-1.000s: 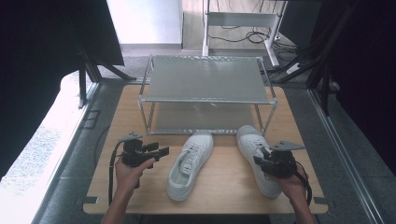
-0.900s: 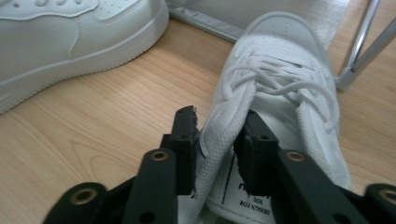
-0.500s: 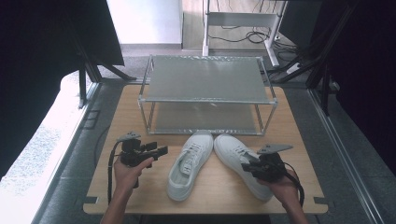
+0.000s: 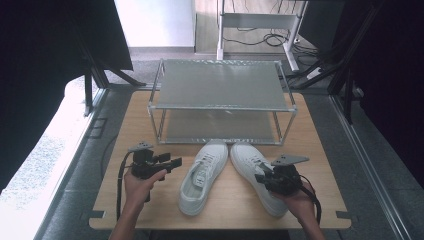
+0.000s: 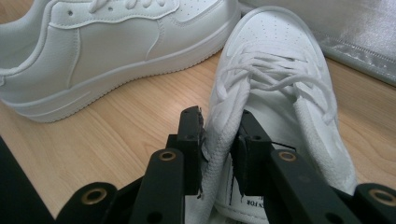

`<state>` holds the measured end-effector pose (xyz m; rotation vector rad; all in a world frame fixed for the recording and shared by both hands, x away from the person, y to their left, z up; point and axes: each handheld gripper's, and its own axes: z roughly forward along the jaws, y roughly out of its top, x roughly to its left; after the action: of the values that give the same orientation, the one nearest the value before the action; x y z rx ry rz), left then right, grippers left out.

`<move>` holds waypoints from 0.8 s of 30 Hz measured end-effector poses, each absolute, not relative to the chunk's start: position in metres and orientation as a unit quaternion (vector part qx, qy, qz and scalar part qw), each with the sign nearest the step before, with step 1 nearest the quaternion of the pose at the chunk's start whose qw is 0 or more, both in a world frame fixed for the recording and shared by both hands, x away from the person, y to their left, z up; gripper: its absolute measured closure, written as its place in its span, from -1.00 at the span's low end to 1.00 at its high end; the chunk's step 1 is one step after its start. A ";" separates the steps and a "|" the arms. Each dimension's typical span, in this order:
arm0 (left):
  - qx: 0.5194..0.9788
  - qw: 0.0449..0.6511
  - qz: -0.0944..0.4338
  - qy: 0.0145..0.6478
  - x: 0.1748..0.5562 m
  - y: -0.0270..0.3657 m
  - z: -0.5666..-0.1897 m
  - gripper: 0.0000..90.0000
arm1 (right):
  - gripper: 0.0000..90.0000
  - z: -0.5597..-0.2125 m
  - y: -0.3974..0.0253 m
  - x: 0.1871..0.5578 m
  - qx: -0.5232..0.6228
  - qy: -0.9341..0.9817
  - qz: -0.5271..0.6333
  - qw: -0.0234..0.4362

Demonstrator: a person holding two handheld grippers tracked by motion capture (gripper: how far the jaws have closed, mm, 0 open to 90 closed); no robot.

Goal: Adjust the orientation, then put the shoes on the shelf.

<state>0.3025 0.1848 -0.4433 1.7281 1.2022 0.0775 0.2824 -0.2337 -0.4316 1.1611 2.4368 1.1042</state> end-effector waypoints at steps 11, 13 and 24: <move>0.718 0.493 0.060 0.488 0.299 0.184 -0.434 -0.18 | 0.13 -0.420 -0.241 0.279 0.381 0.816 0.419 0.119; 0.719 0.496 0.059 0.483 0.298 0.183 -0.432 -0.17 | 0.09 -0.412 -0.247 0.277 0.379 0.804 0.440 0.127; 0.727 0.500 0.056 0.467 0.293 0.170 -0.424 -0.12 | 0.06 -0.398 -0.276 0.276 0.392 0.786 0.442 0.184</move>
<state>0.2931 0.1700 -0.4241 1.7594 1.1297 0.1366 0.2761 -0.2764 -0.3975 1.1044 2.2161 1.2450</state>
